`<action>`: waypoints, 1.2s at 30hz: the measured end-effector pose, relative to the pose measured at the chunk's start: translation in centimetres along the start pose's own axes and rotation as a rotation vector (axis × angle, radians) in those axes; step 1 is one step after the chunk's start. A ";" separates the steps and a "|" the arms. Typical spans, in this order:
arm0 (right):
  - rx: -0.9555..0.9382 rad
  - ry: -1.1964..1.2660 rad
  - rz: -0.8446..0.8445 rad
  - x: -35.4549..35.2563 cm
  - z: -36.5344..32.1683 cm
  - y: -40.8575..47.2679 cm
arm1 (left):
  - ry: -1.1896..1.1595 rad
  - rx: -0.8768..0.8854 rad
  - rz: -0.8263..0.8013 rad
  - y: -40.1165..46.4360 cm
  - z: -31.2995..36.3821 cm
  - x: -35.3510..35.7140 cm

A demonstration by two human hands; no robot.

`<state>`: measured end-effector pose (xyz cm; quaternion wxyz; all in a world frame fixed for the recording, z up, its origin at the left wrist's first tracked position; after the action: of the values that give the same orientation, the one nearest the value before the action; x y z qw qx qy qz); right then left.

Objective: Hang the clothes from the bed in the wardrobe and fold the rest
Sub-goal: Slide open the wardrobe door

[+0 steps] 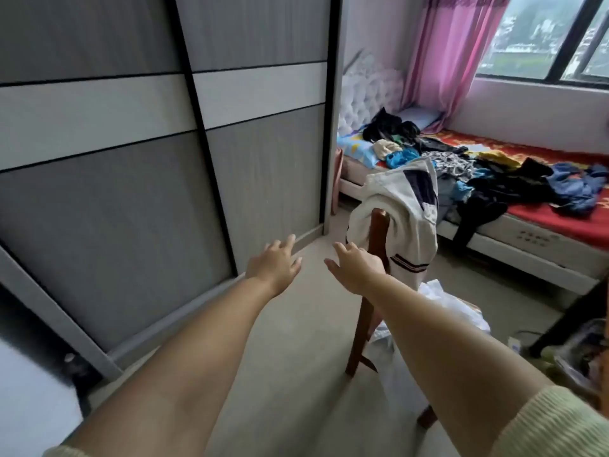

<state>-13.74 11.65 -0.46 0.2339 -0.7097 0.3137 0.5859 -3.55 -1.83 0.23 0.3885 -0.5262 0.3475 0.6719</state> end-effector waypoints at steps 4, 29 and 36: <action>-0.006 0.008 -0.074 2.6 -0.5 2.1 | 0.010 -0.045 -0.023 1.6 -2.7 1.8; 0.157 0.051 0.030 1.9 0.2 43.3 | 0.030 0.138 -0.024 42.6 -14.0 -0.4; 0.097 0.008 0.047 -0.4 5.2 59.8 | -0.010 0.100 0.031 58.9 -13.2 -1.1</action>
<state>-60.40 -26.14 0.99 0.2527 -0.6923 0.3594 0.5724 -49.89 -40.45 2.02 0.4055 -0.4974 0.3867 0.6623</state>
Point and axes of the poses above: each hand's wrist, its own y-axis towards the middle knuckle, its own x-axis out of the palm, z = x × y, the point moved 4 cm from there along y, towards the middle knuckle, and after that the axes turned 3 degrees about y, right-handed, at the moved point
